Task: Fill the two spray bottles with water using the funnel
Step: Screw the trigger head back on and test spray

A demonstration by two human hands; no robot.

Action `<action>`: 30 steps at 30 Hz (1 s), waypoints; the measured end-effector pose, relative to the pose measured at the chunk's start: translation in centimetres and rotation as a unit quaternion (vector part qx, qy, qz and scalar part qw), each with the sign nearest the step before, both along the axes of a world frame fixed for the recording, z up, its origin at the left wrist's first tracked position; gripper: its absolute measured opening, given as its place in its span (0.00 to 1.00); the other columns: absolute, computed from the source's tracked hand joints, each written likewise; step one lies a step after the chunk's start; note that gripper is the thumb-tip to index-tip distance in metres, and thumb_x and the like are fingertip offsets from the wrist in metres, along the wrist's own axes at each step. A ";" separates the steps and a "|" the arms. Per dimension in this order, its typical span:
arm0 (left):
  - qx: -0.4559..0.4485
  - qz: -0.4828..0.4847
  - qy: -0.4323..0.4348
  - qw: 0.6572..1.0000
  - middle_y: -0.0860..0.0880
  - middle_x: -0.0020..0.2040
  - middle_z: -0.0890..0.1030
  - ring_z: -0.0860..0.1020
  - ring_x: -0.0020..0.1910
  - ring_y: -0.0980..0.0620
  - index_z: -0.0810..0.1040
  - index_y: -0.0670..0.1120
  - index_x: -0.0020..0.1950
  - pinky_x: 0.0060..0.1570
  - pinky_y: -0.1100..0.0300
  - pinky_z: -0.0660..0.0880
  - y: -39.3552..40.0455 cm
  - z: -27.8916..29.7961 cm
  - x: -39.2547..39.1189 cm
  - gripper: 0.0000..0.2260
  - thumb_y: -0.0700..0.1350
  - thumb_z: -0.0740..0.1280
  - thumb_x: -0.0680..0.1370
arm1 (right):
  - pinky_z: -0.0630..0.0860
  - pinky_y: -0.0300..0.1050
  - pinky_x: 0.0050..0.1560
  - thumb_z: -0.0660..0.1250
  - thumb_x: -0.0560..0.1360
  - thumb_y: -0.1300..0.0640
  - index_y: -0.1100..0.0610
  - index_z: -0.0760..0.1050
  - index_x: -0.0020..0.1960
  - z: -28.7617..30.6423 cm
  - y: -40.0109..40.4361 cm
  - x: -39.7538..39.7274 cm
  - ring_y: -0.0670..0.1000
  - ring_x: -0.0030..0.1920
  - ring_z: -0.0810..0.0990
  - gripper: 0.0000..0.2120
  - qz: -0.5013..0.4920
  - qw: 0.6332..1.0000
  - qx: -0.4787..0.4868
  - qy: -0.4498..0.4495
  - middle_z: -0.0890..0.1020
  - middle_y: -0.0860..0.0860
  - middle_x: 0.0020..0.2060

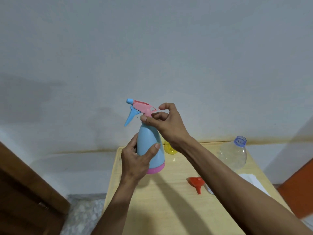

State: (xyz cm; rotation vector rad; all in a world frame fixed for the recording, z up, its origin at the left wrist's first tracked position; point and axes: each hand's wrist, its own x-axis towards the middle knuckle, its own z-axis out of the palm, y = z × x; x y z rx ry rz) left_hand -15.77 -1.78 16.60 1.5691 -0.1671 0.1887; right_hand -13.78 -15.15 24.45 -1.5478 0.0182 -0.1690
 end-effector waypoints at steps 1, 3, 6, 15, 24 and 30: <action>0.000 0.000 -0.001 1.000 0.53 0.52 0.85 0.83 0.51 0.52 0.80 0.50 0.61 0.46 0.51 0.83 0.0 0.2 0.0 0.28 0.58 0.77 0.64 | 0.80 0.49 0.55 0.81 0.69 0.53 0.52 0.65 0.63 -0.2 0.1 0.1 0.53 0.50 0.86 0.32 -0.004 1.000 0.012 0.003 0.86 0.52 0.44; 0.003 0.000 -0.005 1.000 0.56 0.51 0.85 0.83 0.49 0.54 0.81 0.52 0.60 0.45 0.52 0.83 0.1 0.5 0.1 0.27 0.59 0.76 0.63 | 0.81 0.51 0.55 0.82 0.68 0.55 0.54 0.67 0.64 -0.4 0.1 0.4 0.53 0.49 0.86 0.32 0.001 0.999 0.048 0.015 0.86 0.53 0.45; 0.014 -0.007 -0.010 1.000 0.56 0.50 0.84 0.83 0.48 0.54 0.81 0.54 0.58 0.45 0.51 0.83 0.3 0.7 0.2 0.24 0.59 0.76 0.64 | 0.80 0.48 0.48 0.80 0.70 0.58 0.59 0.78 0.61 0.1 -0.1 0.7 0.52 0.46 0.84 0.22 0.048 0.997 0.061 0.021 0.84 0.57 0.46; -0.007 -0.023 -0.011 1.000 0.54 0.50 0.85 0.83 0.49 0.52 0.81 0.53 0.58 0.43 0.52 0.83 0.5 1.3 0.7 0.24 0.58 0.76 0.64 | 0.79 0.39 0.41 0.77 0.73 0.61 0.60 0.82 0.53 0.7 -0.4 1.3 0.50 0.44 0.83 0.09 0.089 0.994 0.060 0.019 0.83 0.57 0.44; -0.017 -0.029 -0.018 0.999 0.57 0.50 0.84 0.83 0.48 0.55 0.80 0.55 0.57 0.41 0.58 0.81 0.6 1.9 1.1 0.22 0.59 0.74 0.66 | 0.80 0.42 0.47 0.76 0.74 0.61 0.65 0.80 0.60 0.5 -0.1 2.0 0.52 0.48 0.84 0.17 0.105 0.990 0.093 0.027 0.84 0.60 0.50; -0.027 -0.030 -0.013 0.999 0.55 0.51 0.84 0.83 0.49 0.53 0.80 0.54 0.57 0.42 0.56 0.82 0.6 1.8 1.5 0.21 0.59 0.74 0.66 | 0.80 0.55 0.62 0.74 0.76 0.54 0.56 0.85 0.53 0.1 0.2 2.2 0.52 0.51 0.83 0.08 0.118 0.990 0.075 0.030 0.86 0.53 0.49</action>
